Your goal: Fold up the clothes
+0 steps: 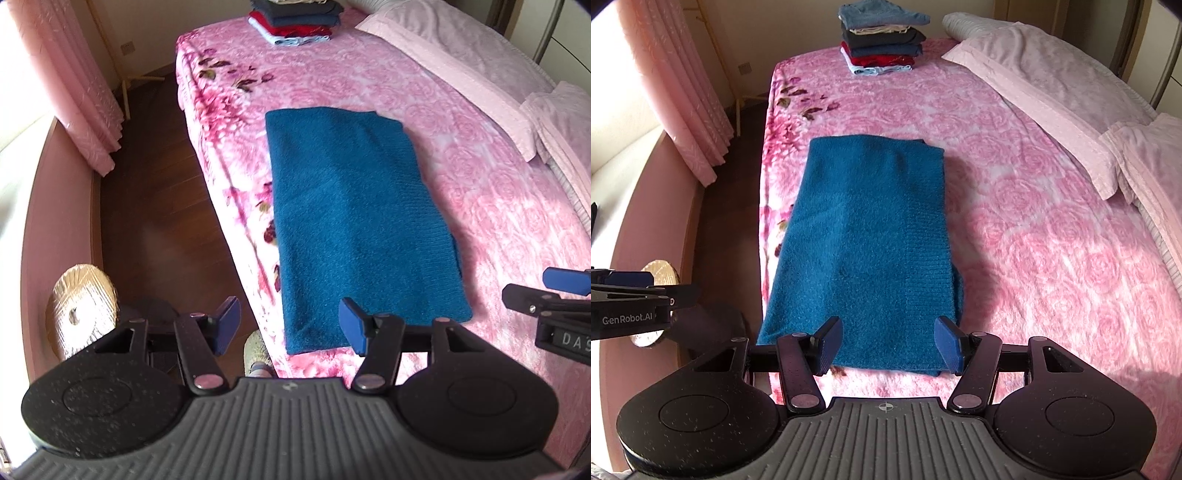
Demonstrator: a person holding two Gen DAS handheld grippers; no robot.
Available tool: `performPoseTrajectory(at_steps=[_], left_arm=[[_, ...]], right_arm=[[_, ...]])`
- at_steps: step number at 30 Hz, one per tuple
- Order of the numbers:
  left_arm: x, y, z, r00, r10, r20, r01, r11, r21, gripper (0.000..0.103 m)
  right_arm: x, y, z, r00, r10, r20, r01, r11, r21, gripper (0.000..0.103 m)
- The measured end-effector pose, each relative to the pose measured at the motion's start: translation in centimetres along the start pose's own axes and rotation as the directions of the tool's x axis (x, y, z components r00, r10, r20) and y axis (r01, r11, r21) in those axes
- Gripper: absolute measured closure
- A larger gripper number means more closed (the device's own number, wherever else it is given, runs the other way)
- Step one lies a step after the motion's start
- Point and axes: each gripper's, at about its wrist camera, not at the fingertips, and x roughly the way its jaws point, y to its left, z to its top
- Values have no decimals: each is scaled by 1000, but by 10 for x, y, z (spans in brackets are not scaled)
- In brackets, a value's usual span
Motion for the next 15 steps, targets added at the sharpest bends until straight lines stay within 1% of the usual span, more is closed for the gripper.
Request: performPoseTrajectory(at_steps=[6,9,11,13,15], left_arm=[[21,3,0,999,7,-32,-8,1000,-17,47],[38,8,-1,999,0,-38,-1,1000,-30,43],[54,18,-3,999,-28,-32,26,998,-50,43],[71,28,-5,998,-60,-24,58,996,-70,43],[92,41,-8,994,-106,-14,105,992,-76,43]], right_arm=[[17,-3,7,1000,-11,-24,10,1000,-14,45],[31,-11,7,999,-5,-39,5,1000,-14,45],[42,-21,3,999,7,-40,-7,1000,-4,45],[58,-45,-4,999,28,-40,-26,999,45,45],[75,-70,-12,998,52,-39,-48,994,98,45]])
